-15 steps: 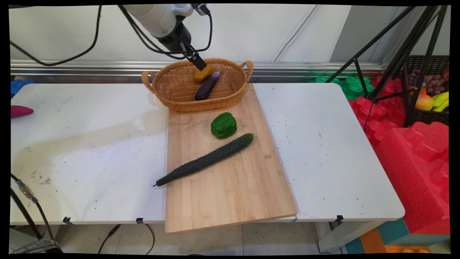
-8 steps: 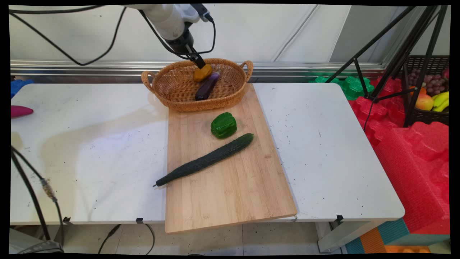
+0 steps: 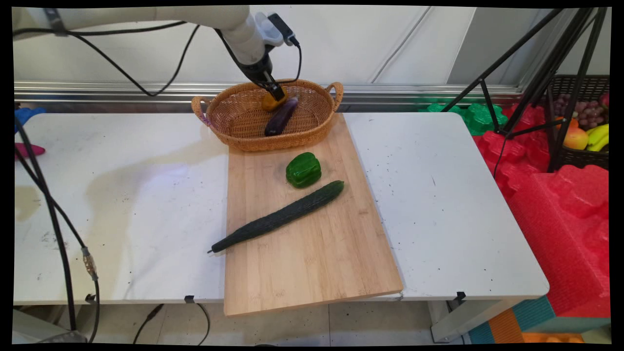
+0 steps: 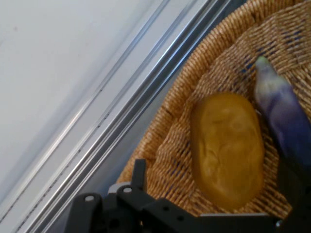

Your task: Pick up the potato from the vegetable basket, then place the picked object on the cutting board

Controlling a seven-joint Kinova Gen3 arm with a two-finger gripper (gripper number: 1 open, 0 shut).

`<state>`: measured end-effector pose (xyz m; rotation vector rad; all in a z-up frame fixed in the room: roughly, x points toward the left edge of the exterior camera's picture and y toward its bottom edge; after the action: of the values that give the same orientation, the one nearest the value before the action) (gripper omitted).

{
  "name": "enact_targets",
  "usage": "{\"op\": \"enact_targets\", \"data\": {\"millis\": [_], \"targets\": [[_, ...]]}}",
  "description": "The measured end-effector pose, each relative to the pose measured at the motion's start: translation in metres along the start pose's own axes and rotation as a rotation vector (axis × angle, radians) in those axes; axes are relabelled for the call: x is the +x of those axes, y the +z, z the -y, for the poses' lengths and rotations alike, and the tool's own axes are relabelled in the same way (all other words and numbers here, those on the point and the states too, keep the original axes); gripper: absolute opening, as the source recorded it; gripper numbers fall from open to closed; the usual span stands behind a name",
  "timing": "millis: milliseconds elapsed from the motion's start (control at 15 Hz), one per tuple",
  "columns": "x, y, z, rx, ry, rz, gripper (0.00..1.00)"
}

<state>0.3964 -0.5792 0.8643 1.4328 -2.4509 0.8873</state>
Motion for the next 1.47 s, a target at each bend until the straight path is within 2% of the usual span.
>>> {"op": "enact_targets", "data": {"millis": [267,600,667,1133,1467], "targets": [[0.006,0.027,-0.006,-0.017,0.002,0.013,1.00],[0.009,0.044,-0.012,-0.020,-0.025,0.013,1.00],[0.009,0.046,-0.013,-0.020,-0.032,0.013,0.00],[0.002,0.035,-0.022,-0.003,-0.085,-0.008,0.00],[0.002,-0.016,-0.030,0.044,-0.118,-0.066,0.00]]}}
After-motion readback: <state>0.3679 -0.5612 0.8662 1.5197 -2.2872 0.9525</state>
